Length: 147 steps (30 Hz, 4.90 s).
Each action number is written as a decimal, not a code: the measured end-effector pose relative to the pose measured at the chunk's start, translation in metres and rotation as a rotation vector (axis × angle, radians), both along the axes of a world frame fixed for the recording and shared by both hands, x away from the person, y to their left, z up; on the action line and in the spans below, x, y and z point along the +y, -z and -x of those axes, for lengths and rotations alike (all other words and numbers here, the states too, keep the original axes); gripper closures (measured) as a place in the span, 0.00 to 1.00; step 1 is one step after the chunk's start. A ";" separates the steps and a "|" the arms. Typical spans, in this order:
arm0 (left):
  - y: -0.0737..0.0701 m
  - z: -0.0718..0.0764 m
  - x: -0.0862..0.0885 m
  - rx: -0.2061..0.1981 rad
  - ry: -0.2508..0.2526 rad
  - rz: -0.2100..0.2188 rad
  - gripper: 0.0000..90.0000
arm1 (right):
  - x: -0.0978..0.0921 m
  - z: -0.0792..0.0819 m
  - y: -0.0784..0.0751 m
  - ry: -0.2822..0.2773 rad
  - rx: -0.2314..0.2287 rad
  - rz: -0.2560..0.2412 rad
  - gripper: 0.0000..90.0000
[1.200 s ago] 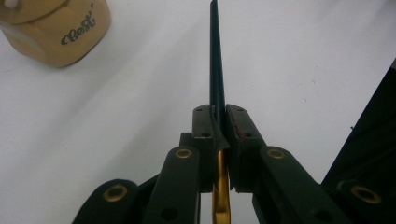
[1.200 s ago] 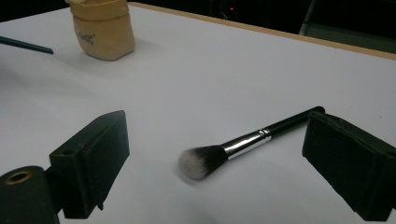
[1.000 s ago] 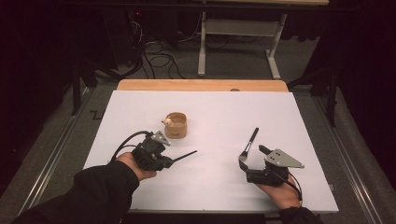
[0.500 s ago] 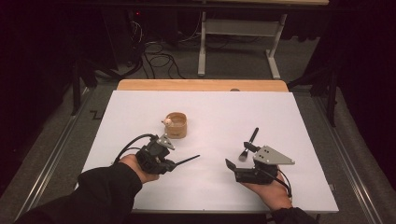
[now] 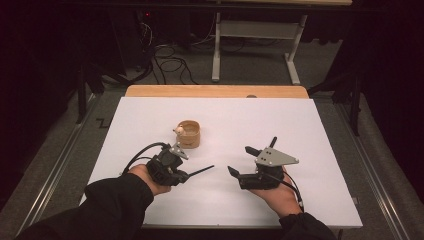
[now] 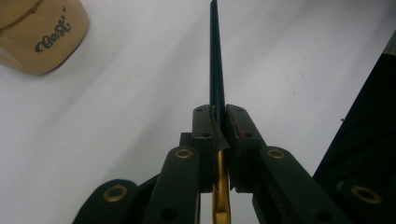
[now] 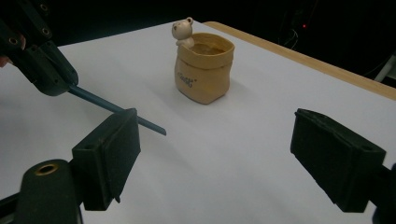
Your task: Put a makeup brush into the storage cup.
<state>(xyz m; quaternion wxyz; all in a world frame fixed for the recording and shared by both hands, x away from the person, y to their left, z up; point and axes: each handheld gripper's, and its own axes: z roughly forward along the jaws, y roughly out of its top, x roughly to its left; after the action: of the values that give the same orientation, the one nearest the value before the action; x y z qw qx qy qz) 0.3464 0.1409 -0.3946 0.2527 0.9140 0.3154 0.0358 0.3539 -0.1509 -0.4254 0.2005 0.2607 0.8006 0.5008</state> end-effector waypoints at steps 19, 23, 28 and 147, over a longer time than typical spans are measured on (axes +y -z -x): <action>0.003 0.001 -0.006 0.016 0.017 -0.014 0.92 | 0.019 0.005 0.018 -0.044 -0.057 0.156 0.21; 0.004 0.003 -0.007 0.008 0.026 -0.012 0.92 | 0.022 0.008 0.020 -0.057 -0.063 0.174 0.22; 0.004 0.005 -0.007 0.013 0.036 -0.009 0.92 | 0.028 0.012 0.025 -0.081 -0.082 0.223 0.25; -0.008 0.003 -0.039 0.062 0.113 -0.054 0.89 | 0.055 0.039 0.041 -0.349 -0.474 0.709 0.97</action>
<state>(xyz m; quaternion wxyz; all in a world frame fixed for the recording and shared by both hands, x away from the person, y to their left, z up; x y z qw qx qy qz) 0.3437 0.1021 -0.3866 0.2195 0.9376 0.2698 0.0017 0.3153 -0.0963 -0.4668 0.3674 -0.0844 0.8866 0.2679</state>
